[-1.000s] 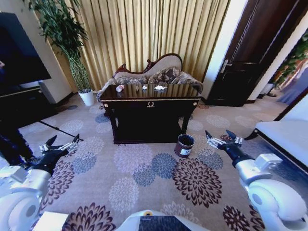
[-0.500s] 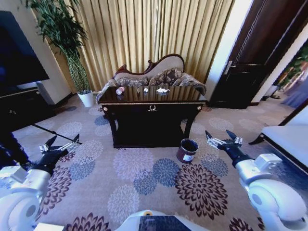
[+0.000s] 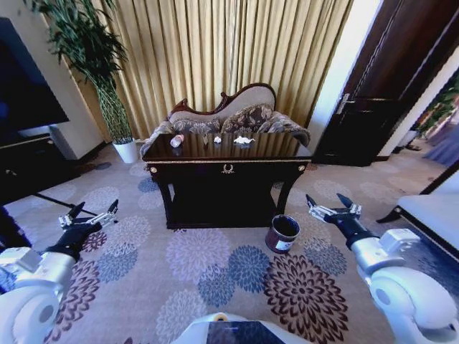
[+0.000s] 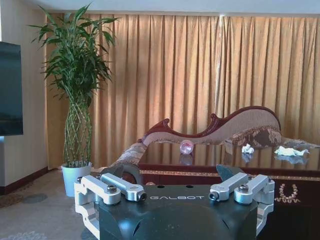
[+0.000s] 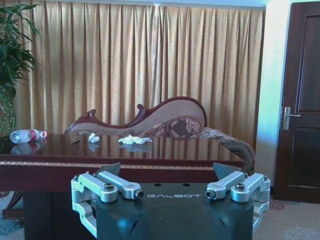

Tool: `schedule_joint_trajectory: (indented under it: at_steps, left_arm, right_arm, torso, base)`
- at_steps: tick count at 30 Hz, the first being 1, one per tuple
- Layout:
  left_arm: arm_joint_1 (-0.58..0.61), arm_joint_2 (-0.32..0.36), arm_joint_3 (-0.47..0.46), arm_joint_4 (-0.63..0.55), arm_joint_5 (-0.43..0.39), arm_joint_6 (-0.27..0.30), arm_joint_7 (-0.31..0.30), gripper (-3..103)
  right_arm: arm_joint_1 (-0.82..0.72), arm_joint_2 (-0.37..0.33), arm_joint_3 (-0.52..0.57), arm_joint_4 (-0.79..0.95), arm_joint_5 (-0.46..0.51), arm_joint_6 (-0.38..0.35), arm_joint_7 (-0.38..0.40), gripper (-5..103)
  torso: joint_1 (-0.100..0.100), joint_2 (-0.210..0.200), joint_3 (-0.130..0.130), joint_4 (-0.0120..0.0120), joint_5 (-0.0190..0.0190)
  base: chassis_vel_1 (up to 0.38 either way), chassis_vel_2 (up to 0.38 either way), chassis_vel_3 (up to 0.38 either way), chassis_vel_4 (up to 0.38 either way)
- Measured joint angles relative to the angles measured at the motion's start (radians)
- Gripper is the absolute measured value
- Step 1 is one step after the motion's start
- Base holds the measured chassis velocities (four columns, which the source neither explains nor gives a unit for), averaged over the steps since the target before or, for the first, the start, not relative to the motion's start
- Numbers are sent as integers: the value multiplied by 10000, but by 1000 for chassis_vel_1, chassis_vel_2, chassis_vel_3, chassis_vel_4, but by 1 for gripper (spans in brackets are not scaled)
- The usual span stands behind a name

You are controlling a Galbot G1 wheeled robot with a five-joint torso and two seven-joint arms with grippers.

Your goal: Move to the front of the table and place the trash on the table into the trash bin.

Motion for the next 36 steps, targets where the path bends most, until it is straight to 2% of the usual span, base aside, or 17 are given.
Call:
schedule_joint_trajectory:
  at_steps: [36]
  left_arm:
    - [59,-25,1,-36,-3,-63,61,100]
  right_arm:
    - [-55,16,9,61,-58,6,0,100]
  torso:
    - [0,0,0,2,0]
  base:
    - [-142,142,144,-149]
